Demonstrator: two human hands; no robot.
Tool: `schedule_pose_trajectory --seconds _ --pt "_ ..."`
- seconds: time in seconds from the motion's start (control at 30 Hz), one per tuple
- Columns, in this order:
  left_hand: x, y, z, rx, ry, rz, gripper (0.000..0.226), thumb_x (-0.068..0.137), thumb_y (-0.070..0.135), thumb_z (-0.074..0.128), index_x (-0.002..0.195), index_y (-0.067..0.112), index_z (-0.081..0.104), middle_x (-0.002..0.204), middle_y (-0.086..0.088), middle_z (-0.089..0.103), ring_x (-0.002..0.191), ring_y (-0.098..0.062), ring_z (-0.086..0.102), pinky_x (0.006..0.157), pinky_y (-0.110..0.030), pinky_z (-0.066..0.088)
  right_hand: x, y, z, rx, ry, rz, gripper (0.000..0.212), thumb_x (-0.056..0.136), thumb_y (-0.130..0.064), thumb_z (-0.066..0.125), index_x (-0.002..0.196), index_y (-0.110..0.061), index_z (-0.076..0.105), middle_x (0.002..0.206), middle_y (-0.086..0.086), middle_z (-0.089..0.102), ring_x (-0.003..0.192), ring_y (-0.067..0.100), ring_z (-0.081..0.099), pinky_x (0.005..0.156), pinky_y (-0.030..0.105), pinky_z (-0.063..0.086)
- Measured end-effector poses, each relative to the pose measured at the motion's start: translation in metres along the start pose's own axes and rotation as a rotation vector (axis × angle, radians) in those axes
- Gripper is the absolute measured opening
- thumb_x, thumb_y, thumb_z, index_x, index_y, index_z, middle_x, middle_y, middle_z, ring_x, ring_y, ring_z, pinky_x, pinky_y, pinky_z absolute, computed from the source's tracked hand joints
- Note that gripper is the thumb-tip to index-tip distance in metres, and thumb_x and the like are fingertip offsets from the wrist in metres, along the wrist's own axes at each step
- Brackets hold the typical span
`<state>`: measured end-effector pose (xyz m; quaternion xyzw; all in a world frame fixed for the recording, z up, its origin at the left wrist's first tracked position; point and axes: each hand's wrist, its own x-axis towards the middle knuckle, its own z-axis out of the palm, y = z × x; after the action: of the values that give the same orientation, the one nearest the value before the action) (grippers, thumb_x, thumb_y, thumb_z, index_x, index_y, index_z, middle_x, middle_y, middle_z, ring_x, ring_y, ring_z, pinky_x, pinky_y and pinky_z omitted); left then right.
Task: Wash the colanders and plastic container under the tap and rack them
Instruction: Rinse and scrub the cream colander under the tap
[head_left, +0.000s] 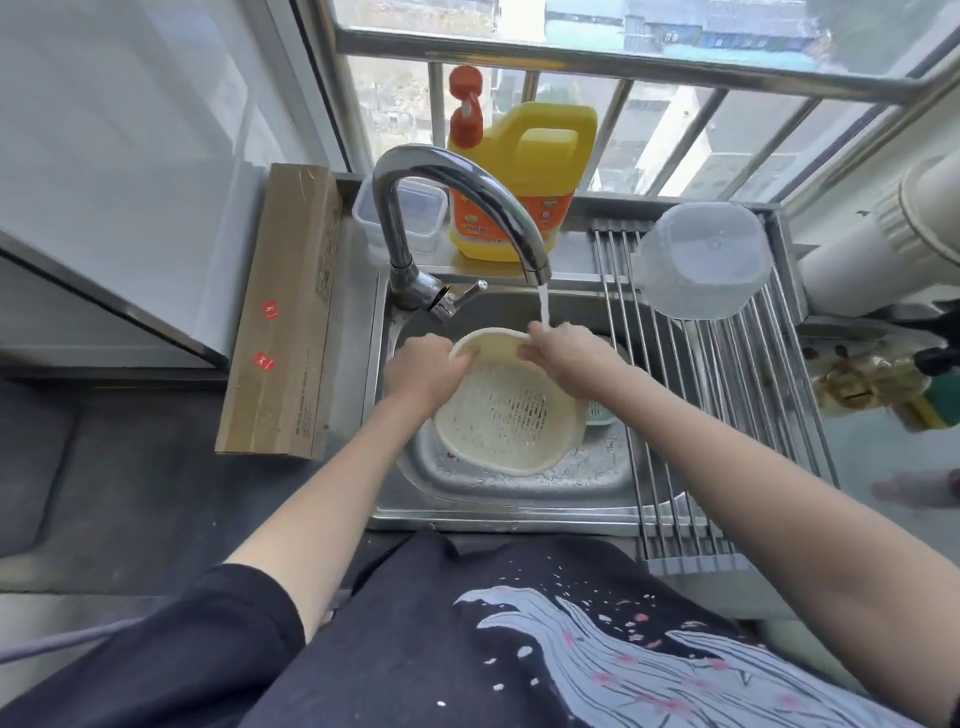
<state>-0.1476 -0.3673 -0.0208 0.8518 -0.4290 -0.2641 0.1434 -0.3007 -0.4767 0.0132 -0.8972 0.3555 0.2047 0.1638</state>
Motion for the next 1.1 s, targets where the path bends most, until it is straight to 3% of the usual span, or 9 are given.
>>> schedule_pose_trajectory --seconds 0.1,0.2,0.3,0.4,0.53,0.7,0.77,0.9,1.1 --pt "0.004 0.011 -0.009 -0.130 0.071 0.088 0.059 0.085 0.047 0.059 0.046 0.017 0.027 0.046 0.002 0.032 0.051 -0.018 0.037 0.051 -0.031 0.023 -0.009 0.015 0.013 0.230 0.039 0.082 0.033 0.100 -0.043 0.035 0.098 -0.013 0.050 0.091 0.012 0.060 0.079 0.031 0.057 0.060 0.034 0.037" --pt "0.008 0.026 -0.011 -0.257 0.075 0.173 0.061 0.083 0.045 0.064 0.047 0.019 0.022 0.045 0.004 0.025 0.046 -0.012 0.028 0.052 -0.033 0.022 -0.016 0.029 0.020 0.399 0.119 0.146 0.037 0.098 -0.048 0.035 0.086 -0.014 0.047 0.077 0.006 0.057 0.069 0.026 0.052 0.054 0.033 0.035" --pt "0.012 0.039 -0.008 -0.447 0.001 0.220 0.059 0.082 0.040 0.068 0.049 0.021 0.023 0.048 0.006 0.022 0.045 -0.007 0.022 0.050 -0.024 0.022 -0.031 0.043 0.025 0.621 0.218 0.165 0.030 0.098 -0.041 0.040 0.078 -0.020 0.048 0.072 -0.002 0.054 0.067 0.017 0.050 0.058 0.031 0.035" --pt "0.020 0.044 -0.008 -0.587 0.022 0.160 0.058 0.084 0.034 0.068 0.048 0.021 0.025 0.049 0.003 0.023 0.047 -0.008 0.022 0.049 -0.023 0.022 -0.054 0.056 0.033 1.009 0.329 0.278 0.029 0.103 -0.037 0.032 0.092 -0.023 0.055 0.080 -0.005 0.056 0.068 0.012 0.055 0.060 0.030 0.046" --pt "0.029 0.047 -0.009 -0.650 0.005 -0.007 0.053 0.084 0.038 0.067 0.048 0.018 0.033 0.053 -0.002 0.030 0.051 -0.014 0.030 0.049 -0.025 0.026 -0.078 0.051 0.045 1.328 0.194 0.340 0.041 0.103 -0.045 0.021 0.123 -0.019 0.046 0.086 0.013 0.061 0.052 0.016 0.063 0.048 0.029 0.055" --pt "0.025 0.069 -0.009 -0.583 -0.040 -0.016 0.049 0.087 0.042 0.061 0.055 0.010 0.043 0.057 -0.009 0.033 0.056 -0.018 0.033 0.049 -0.026 0.026 -0.085 0.034 0.054 1.416 0.379 0.510 0.035 0.103 -0.036 0.032 0.108 -0.007 0.051 0.093 0.018 0.062 0.069 0.026 0.068 0.048 0.033 0.056" --pt "0.021 0.078 -0.012 -0.582 -0.047 -0.009 0.047 0.091 0.038 0.055 0.056 0.009 0.042 0.056 -0.007 0.033 0.055 -0.017 0.031 0.052 -0.028 0.023 -0.089 0.033 0.055 1.454 0.403 0.557 0.031 0.102 -0.033 0.037 0.101 -0.006 0.052 0.086 0.013 0.061 0.063 0.021 0.067 0.047 0.032 0.056" --pt "0.025 0.077 -0.019 -0.602 -0.054 -0.015 0.043 0.092 0.031 0.052 0.055 0.010 0.044 0.056 -0.007 0.038 0.054 -0.018 0.035 0.058 -0.029 0.029 -0.097 0.030 0.050 1.542 0.404 0.476 0.028 0.102 -0.032 0.040 0.100 -0.007 0.052 0.072 0.007 0.060 0.047 0.013 0.063 0.046 0.029 0.056" --pt "0.026 0.059 -0.022 -0.572 -0.001 0.067 0.059 0.094 0.049 0.046 0.048 0.013 0.041 0.051 -0.007 0.043 0.052 -0.019 0.041 0.054 -0.028 0.031 -0.103 0.024 0.038 1.476 0.651 0.326 0.024 0.100 -0.031 0.045 0.085 -0.012 0.048 0.067 0.003 0.061 0.046 0.016 0.062 0.041 0.025 0.052"
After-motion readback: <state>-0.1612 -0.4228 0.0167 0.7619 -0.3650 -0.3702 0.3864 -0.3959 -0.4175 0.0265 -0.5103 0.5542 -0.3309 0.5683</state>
